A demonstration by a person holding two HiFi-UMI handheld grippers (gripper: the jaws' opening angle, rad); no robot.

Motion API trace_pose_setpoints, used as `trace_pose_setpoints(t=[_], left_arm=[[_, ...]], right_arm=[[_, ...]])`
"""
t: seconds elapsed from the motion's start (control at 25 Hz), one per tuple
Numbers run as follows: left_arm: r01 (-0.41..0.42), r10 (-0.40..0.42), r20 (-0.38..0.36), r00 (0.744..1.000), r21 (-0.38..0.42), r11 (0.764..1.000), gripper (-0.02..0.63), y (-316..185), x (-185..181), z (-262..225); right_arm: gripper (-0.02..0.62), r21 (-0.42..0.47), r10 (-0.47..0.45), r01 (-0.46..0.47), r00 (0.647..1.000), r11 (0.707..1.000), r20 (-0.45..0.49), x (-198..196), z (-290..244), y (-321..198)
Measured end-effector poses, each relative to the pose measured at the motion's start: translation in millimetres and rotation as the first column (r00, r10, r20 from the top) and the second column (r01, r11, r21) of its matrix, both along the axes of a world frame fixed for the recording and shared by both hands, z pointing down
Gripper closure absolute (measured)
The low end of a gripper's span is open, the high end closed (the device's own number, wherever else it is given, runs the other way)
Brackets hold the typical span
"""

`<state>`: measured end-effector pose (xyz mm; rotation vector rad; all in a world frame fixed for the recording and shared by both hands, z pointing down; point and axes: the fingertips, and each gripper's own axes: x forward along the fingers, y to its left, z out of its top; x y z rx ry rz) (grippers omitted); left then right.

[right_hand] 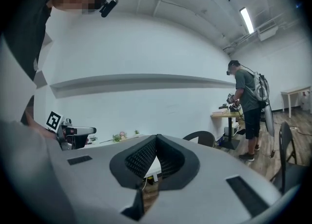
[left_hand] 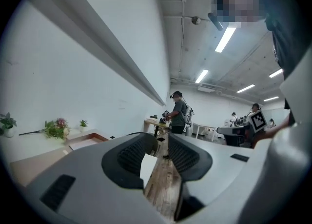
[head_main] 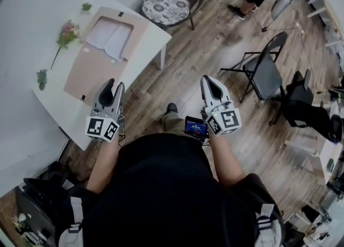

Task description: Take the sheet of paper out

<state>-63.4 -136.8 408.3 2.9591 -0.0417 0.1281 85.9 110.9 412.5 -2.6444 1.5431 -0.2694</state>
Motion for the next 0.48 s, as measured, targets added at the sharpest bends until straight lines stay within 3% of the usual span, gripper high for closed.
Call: trace_pose_setpoints(t=[0.2, 0.48], left_arm=[[0.074, -0.074, 0.031, 0.997, 0.014, 0.997, 0.474, -10, 54, 2], [0.125, -0.125, 0.042, 0.991, 0.007, 0.992, 0.474, -16, 99, 3]], right_arm=[[0.583, 0.012, -0.074, 0.074, 0.997, 0.997, 0.029, 65, 9, -7], [0.583, 0.013, -0.185, 0.184, 0.98, 0.983, 0.069, 108, 28, -40]])
